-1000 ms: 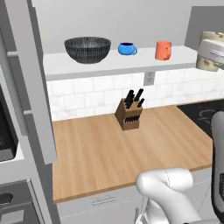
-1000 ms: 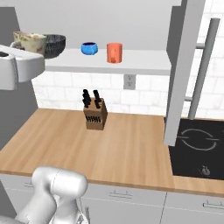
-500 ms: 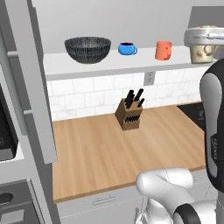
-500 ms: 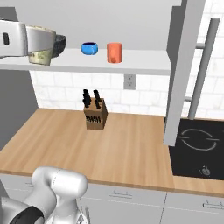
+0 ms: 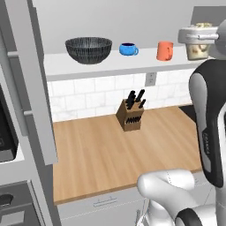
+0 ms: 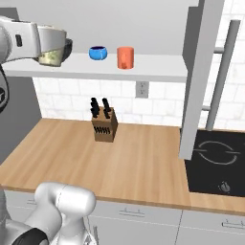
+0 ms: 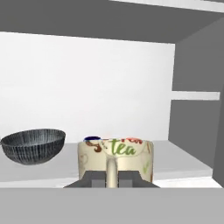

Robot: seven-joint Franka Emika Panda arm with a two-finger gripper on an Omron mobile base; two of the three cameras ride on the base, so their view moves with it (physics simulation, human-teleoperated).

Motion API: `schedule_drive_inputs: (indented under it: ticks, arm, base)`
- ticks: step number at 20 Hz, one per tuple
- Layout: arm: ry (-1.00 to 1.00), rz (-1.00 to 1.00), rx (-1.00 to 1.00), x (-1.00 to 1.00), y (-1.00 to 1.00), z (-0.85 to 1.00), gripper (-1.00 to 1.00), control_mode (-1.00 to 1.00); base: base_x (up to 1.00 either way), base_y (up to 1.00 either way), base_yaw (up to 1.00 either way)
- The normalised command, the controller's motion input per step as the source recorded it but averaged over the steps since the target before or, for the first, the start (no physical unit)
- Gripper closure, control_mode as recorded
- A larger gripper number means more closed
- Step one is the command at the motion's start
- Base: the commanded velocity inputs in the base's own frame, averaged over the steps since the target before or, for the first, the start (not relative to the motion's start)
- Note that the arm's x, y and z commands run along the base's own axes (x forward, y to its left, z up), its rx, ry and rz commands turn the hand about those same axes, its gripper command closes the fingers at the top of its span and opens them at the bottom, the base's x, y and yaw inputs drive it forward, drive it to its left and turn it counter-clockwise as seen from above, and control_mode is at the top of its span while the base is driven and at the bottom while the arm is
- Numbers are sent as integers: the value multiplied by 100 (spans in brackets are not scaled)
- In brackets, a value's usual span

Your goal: Gather all objects into one cabinet and sort the glasses and bowls to opposite sides.

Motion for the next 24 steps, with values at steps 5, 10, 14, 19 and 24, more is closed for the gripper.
schedule_drive_inputs:
  ticks: [5,10,14,19,24]
  arm:
    - [-23,0,-5,78,0,-24,100,-100]
    - [11,0,-8,68,1,6,100,-100]
    - [40,0,-5,53,0,1,100,-100]
    - [9,0,-2,24,0,1,100,-100]
    - [-22,2,2,22,-5,0,100,-100]
  base:
    - [0,0,0]
    - [0,0,0]
    - [0,0,0]
    - [0,0,0]
    - [0,0,0]
